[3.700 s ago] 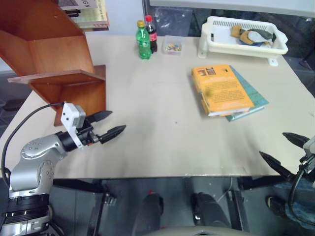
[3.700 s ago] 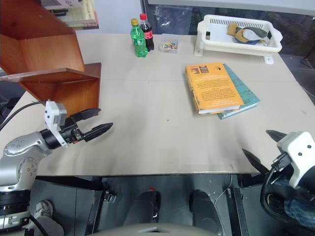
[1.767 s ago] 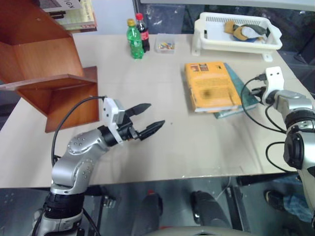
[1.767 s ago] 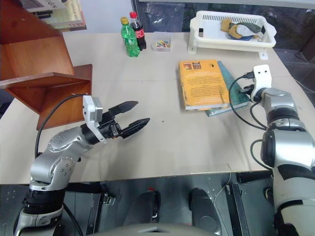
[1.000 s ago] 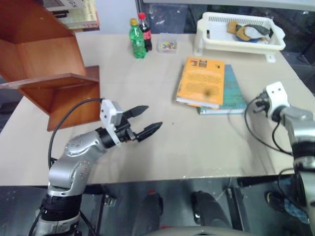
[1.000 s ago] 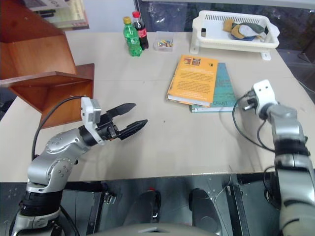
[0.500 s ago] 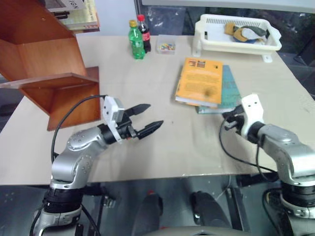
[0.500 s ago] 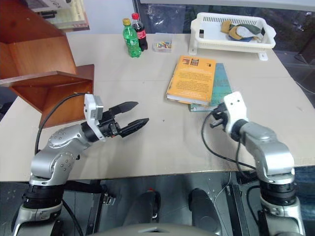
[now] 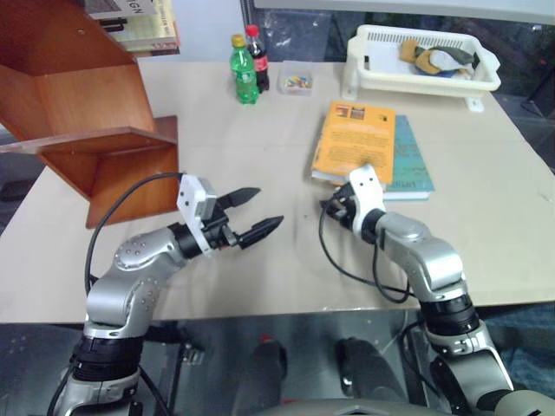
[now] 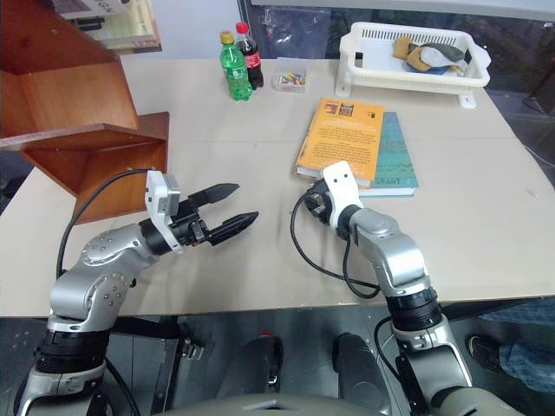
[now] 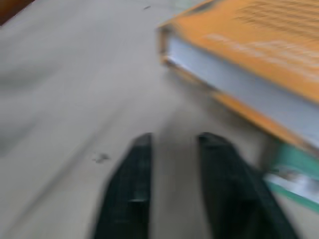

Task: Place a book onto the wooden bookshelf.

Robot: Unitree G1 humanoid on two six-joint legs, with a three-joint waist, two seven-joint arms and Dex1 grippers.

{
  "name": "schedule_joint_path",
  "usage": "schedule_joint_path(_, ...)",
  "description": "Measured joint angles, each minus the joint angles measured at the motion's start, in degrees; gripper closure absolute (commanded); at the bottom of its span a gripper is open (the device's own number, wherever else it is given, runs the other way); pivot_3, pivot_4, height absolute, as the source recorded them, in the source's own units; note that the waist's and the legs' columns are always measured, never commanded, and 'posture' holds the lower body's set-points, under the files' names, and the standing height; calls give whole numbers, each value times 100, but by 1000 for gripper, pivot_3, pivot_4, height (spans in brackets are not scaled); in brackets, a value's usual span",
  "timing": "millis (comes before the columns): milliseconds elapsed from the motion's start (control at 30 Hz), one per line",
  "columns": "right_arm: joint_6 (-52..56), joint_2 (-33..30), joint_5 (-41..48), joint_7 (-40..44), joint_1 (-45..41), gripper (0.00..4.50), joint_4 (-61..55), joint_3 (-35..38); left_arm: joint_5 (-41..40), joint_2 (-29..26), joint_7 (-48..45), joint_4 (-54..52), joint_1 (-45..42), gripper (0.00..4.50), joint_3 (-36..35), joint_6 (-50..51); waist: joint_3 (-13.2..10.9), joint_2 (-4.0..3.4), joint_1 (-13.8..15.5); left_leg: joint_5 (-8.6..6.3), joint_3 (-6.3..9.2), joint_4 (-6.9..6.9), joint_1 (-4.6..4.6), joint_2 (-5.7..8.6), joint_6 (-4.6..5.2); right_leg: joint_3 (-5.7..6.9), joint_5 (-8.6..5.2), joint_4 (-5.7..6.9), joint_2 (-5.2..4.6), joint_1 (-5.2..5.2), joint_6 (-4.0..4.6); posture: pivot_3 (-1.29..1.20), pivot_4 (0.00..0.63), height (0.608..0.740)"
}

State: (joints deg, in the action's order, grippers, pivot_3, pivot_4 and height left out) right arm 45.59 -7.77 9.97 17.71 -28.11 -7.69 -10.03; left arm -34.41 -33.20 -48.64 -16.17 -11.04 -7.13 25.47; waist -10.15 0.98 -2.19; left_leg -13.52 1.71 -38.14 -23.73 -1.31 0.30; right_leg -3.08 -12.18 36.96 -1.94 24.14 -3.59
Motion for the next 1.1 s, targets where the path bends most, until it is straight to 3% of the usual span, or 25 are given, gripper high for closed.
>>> schedule_joint_path(300,-1032,273,-485,-506,-475,2796,1587,67,0,-2,36,-24,5,0,-24,0,0,0,-6,0,4,2,-2,-1,0,2,0,2,2,2,1,0,150,740)
schedule_joint_path(400,-1005,262,-522,-602,-406,3603,1576,165,0,-2,44,-25,7,0,-27,1,0,0,-8,0,2,3,-2,0,-1,1,0,0,-1,1,1,0,150,740)
schedule_joint_path(467,-853,194,-521,-645,-217,4467,1271,226,-1,-2,49,-63,21,0,-30,1,0,0,2,0,6,4,-2,0,0,4,0,-1,-1,1,2,0,150,740)
schedule_joint_path(867,462,-355,-499,-821,630,4467,-364,844,0,17,85,-66,4,0,-20,2,0,0,-3,0,5,4,0,0,0,4,-1,1,1,0,1,0,150,740)
schedule_joint_path(1100,781,-195,-241,-675,650,4467,-655,824,0,19,12,-44,-82,0,5,2,0,0,-18,0,5,4,0,-1,0,2,-1,1,3,1,1,0,150,740)
